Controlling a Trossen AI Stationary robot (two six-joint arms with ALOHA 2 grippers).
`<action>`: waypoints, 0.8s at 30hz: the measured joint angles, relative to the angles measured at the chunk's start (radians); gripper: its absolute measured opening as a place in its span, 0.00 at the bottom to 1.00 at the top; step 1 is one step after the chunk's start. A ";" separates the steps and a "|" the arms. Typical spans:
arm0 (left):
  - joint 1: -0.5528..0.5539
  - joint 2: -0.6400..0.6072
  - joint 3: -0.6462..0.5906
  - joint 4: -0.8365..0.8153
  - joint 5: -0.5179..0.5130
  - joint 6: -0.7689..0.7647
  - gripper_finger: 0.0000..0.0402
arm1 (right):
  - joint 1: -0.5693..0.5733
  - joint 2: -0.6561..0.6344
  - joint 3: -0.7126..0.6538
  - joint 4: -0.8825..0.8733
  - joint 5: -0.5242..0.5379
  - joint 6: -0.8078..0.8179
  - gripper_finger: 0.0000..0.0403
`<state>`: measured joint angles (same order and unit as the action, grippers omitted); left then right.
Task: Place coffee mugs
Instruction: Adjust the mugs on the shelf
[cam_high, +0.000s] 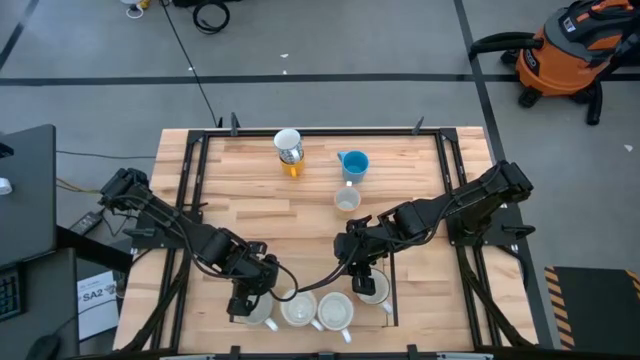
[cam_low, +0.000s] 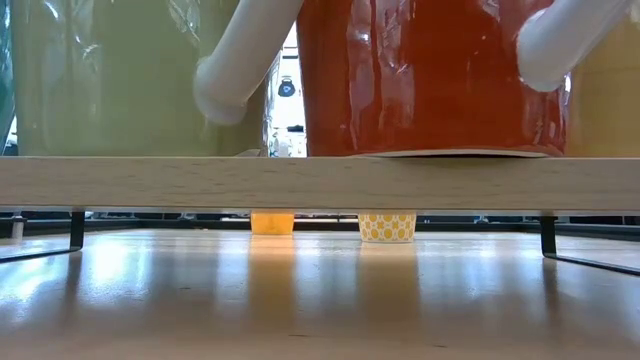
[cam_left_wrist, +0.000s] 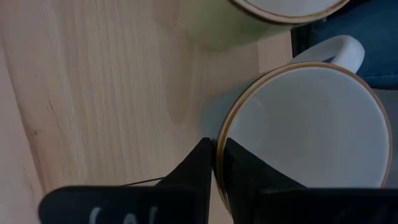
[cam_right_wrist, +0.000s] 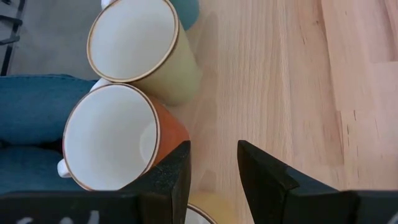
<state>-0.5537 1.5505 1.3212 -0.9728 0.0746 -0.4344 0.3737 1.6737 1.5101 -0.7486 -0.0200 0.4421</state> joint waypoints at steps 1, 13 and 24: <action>0.000 0.000 0.000 0.000 0.000 0.000 0.09 | 0.000 0.000 0.000 0.000 0.000 0.000 0.34; 0.001 0.000 0.000 -0.011 0.000 -0.001 0.10 | 0.000 0.000 0.000 0.000 0.000 0.000 0.34; 0.001 0.000 0.000 -0.008 0.003 -0.025 0.12 | 0.000 0.000 0.000 0.000 0.000 0.000 0.34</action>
<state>-0.5529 1.5505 1.3212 -0.9805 0.0773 -0.4595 0.3737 1.6737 1.5097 -0.7484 -0.0200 0.4422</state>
